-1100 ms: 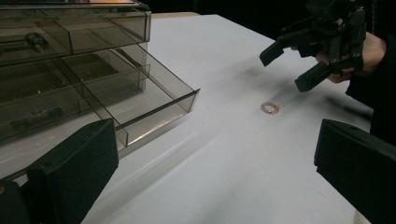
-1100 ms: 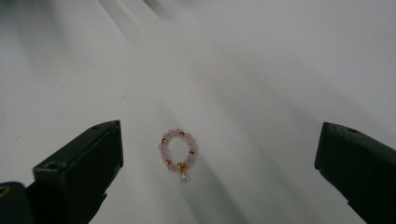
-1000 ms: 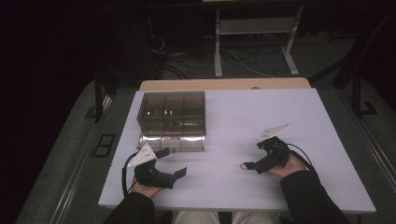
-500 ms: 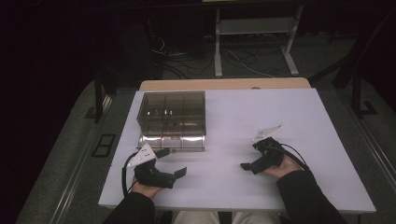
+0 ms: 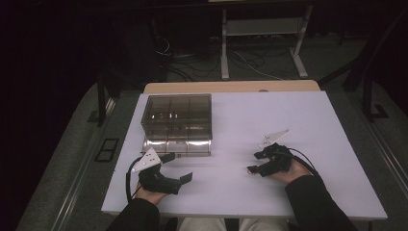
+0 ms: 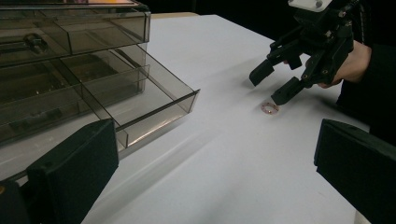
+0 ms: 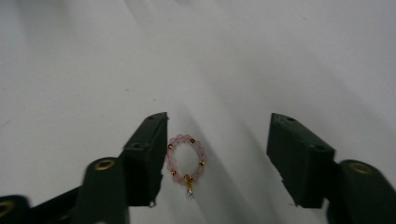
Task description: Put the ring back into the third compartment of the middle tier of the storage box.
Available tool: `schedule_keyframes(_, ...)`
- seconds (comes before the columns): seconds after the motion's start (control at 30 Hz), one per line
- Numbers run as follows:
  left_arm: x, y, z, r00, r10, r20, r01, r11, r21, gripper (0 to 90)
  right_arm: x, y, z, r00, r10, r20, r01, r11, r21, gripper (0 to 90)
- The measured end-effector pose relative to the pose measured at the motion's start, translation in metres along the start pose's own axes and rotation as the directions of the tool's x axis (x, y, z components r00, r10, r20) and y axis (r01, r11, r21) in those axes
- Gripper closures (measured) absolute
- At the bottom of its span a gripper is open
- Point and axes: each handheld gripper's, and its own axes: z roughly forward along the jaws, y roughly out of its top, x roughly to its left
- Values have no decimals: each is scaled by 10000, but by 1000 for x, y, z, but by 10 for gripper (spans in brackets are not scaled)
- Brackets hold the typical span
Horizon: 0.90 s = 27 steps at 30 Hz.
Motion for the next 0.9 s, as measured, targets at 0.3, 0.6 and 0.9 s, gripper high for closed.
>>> schedule_keyframes(0.3,0,0,0,10000,-5,12,5,10000,-8,0,2,0,0,9997,-212,-91,213,9998,60,558)
schedule_keyframes(0.6,0,0,0,10000,-1,22,1,10000,-8,0,4,0,4,9989,-337,-312,347,9990,294,672)
schedule_keyframes(0.9,0,0,0,10000,20,-1,-20,10000,-26,0,6,-1,6,9987,-463,-199,471,9979,453,731)
